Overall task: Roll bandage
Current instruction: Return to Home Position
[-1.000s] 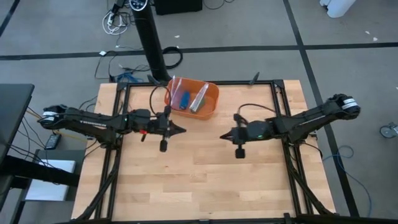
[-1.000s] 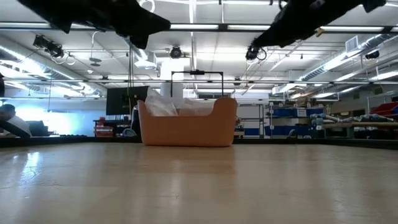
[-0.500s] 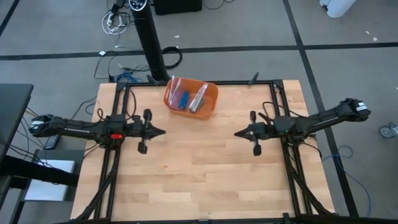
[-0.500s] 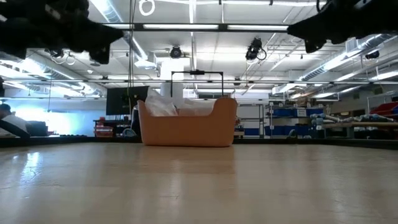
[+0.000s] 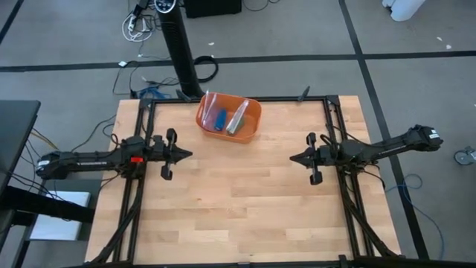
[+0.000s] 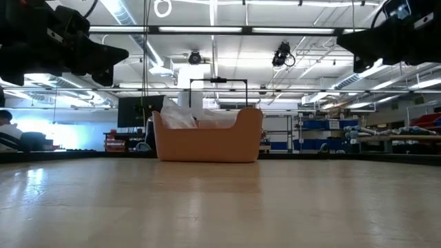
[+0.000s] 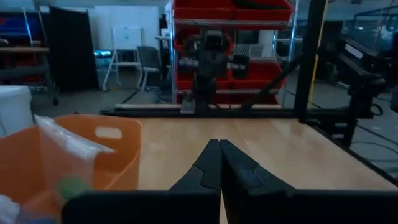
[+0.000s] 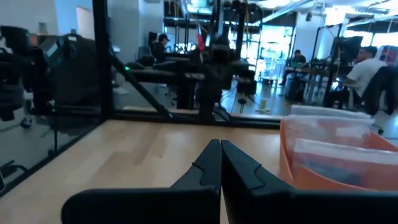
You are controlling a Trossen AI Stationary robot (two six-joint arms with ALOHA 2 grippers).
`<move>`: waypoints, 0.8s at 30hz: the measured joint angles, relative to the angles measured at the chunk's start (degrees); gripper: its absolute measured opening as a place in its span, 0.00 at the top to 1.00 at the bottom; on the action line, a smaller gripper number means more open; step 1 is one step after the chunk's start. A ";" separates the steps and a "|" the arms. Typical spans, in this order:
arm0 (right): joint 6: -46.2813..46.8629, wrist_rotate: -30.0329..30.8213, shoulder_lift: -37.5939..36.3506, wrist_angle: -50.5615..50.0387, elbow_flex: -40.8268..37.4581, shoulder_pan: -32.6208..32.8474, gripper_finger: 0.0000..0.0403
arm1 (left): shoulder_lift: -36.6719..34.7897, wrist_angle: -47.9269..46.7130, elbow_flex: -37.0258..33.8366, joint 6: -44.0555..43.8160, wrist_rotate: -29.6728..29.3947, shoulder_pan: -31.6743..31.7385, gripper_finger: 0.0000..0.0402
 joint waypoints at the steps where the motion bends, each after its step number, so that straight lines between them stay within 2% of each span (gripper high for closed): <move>1: 0.00 -0.08 -0.27 0.39 -0.14 0.00 1.00 | -0.20 -0.59 0.00 -0.09 0.87 0.82 0.99; 6: -0.35 -0.07 -4.59 -0.23 -1.53 0.04 1.00 | -1.66 -1.97 0.00 0.89 1.69 2.86 0.99; 11: 0.06 0.93 -10.48 -4.88 -2.47 0.37 1.00 | -5.80 -7.51 -0.02 1.43 -0.74 2.83 0.98; 16: 0.31 4.45 -16.84 -12.40 -2.40 2.80 1.00 | -13.15 -13.65 -0.02 1.40 -1.17 2.74 0.98; 21: 0.10 10.43 -21.83 -19.26 -2.30 6.12 1.00 | -22.82 -22.50 -0.04 0.84 -1.21 2.72 0.98; 24: 0.14 12.90 -23.80 -21.08 -2.30 8.07 1.00 | -23.04 -24.87 -0.02 0.11 -1.05 2.70 0.98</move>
